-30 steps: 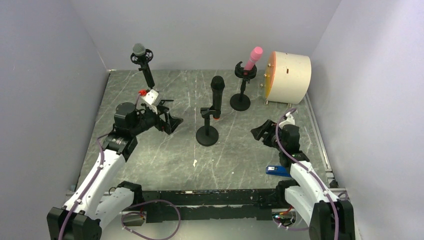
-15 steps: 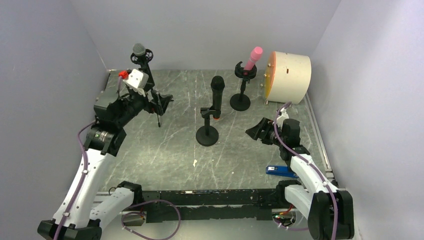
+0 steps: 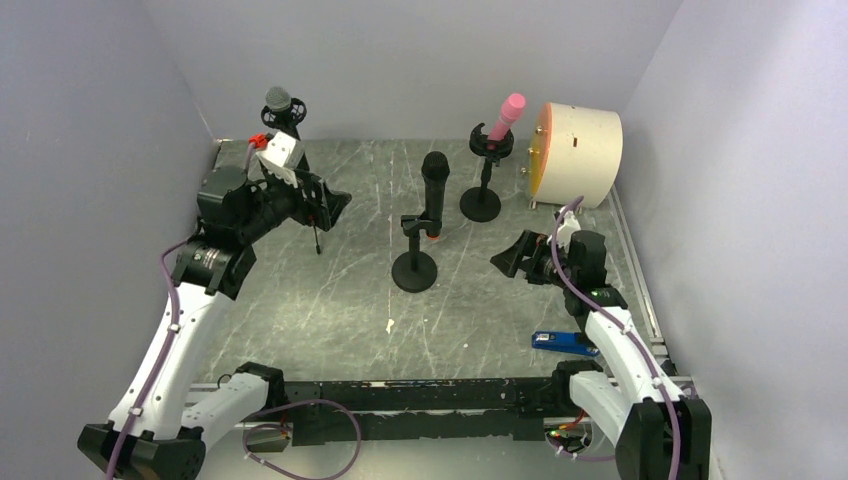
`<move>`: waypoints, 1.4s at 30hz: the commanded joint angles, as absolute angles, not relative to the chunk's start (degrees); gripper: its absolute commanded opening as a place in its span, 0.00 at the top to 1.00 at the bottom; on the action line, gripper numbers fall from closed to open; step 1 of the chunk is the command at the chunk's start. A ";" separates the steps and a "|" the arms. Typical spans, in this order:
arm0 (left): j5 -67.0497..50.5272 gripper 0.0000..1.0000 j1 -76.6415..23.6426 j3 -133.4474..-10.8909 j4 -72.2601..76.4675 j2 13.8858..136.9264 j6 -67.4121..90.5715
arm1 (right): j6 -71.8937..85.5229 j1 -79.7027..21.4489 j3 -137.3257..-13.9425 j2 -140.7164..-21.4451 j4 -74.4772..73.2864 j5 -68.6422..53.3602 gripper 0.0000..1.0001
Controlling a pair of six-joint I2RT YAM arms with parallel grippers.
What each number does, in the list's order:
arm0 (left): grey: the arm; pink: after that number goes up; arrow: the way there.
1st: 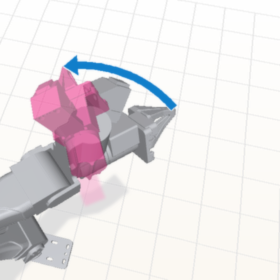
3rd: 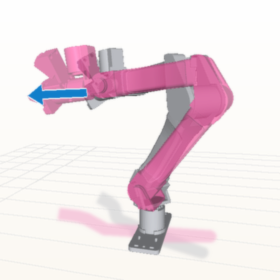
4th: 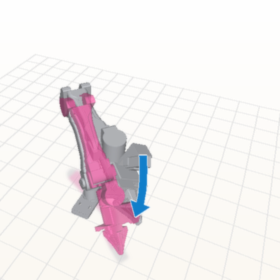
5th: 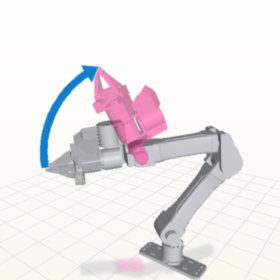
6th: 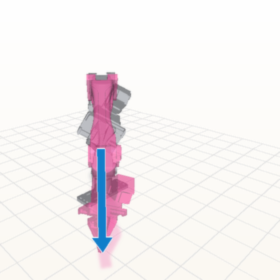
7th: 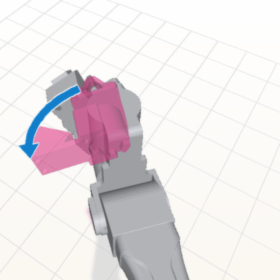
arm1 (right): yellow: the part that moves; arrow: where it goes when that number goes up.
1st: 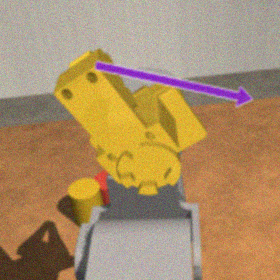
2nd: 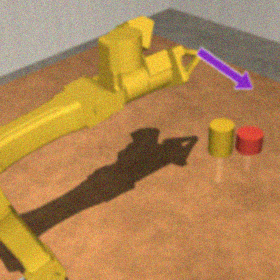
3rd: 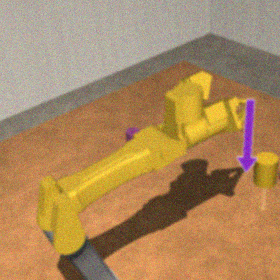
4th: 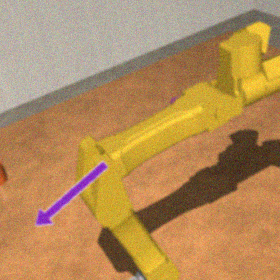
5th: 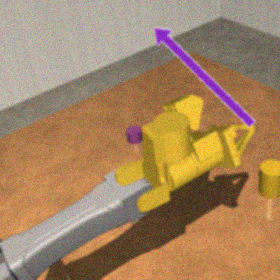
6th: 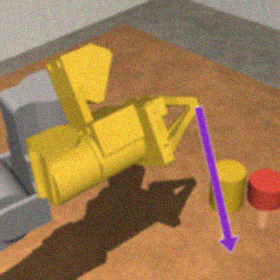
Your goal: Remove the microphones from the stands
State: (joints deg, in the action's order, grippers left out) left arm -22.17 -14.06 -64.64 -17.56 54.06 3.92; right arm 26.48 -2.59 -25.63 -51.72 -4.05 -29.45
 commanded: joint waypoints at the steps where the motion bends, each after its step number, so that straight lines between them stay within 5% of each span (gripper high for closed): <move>1: -23.08 0.05 -14.21 -64.95 -18.11 54.24 5.85 | 24.02 -2.37 -30.56 -49.34 -8.40 -24.64 0.01; 5: -22.99 0.05 -14.17 -63.36 -17.40 53.72 6.29 | 23.88 -2.37 -32.03 -48.44 -9.56 -24.18 0.01; 13: -42.17 0.05 -14.88 -55.02 -5.90 57.59 4.20 | 26.89 -2.46 -29.89 -49.83 -0.73 -33.78 0.01; 38: -32.31 0.10 -30.59 -53.89 4.52 70.36 -5.08 | 31.37 -3.25 -23.88 -49.02 7.85 -42.54 0.01; 42: -30.06 0.17 -31.62 -57.30 4.10 74.19 -7.19 | 32.90 -3.47 -22.97 -49.18 10.28 -43.14 0.01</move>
